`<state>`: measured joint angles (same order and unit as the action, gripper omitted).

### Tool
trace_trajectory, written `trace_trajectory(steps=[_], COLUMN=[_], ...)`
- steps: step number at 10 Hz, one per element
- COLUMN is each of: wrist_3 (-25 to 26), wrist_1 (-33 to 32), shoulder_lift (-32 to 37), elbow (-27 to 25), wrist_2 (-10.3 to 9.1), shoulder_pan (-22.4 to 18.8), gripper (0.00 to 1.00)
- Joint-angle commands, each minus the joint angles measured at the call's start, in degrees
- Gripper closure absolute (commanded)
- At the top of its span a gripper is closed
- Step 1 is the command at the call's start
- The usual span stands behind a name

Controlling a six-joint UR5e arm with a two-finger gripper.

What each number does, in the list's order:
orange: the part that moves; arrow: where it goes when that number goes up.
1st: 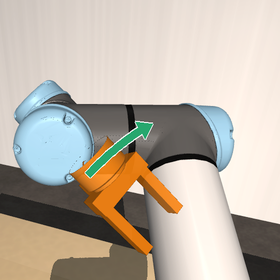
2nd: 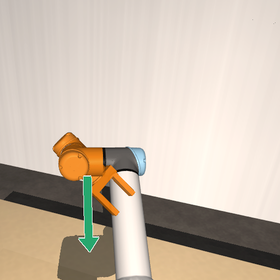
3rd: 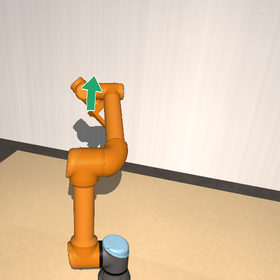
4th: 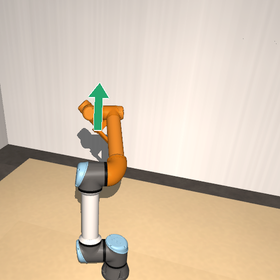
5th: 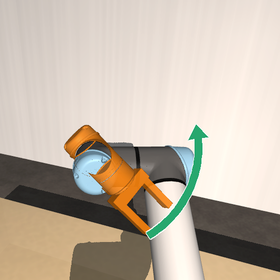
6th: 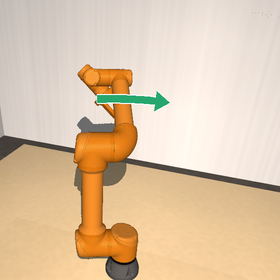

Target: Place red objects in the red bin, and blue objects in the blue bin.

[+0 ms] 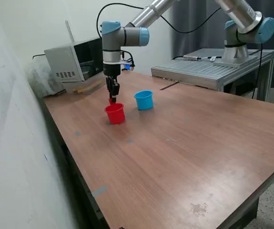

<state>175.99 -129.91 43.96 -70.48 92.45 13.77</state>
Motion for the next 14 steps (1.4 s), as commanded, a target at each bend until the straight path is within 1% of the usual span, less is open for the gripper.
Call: trace_trajectory(steps=[1,4,5,6,7,9,11,12,13,14], wrist_3=[-0.1,-1.4,-2.0,-2.4,-2.5,-1.7,-1.1,1.8,3.9,5.3], wrist_1=[0.0,0.0,0.2,2.3,7.9,21.7,35.1,41.7,44.7,46.3], shoulder_lift=[0.0,0.1,1.4,4.9,10.5,25.9,40.6,47.5,50.1,51.0], elbow=[-0.2,-0.2,-1.5,-3.8,-5.6,-10.3,-15.1,-16.3,-16.5,-17.0], wrist_2=[0.01,0.01,0.01,0.01,0.09,0.44,0.45,0.45,0.27,0.10], shoulder_pan=[0.1,0.1,0.0,-0.2,-0.9,-6.0,-7.8,-7.9,-8.1,-8.8], gripper=[0.00,0.00,0.00,0.00,0.00,0.00,0.00,0.00,0.00,0.00])
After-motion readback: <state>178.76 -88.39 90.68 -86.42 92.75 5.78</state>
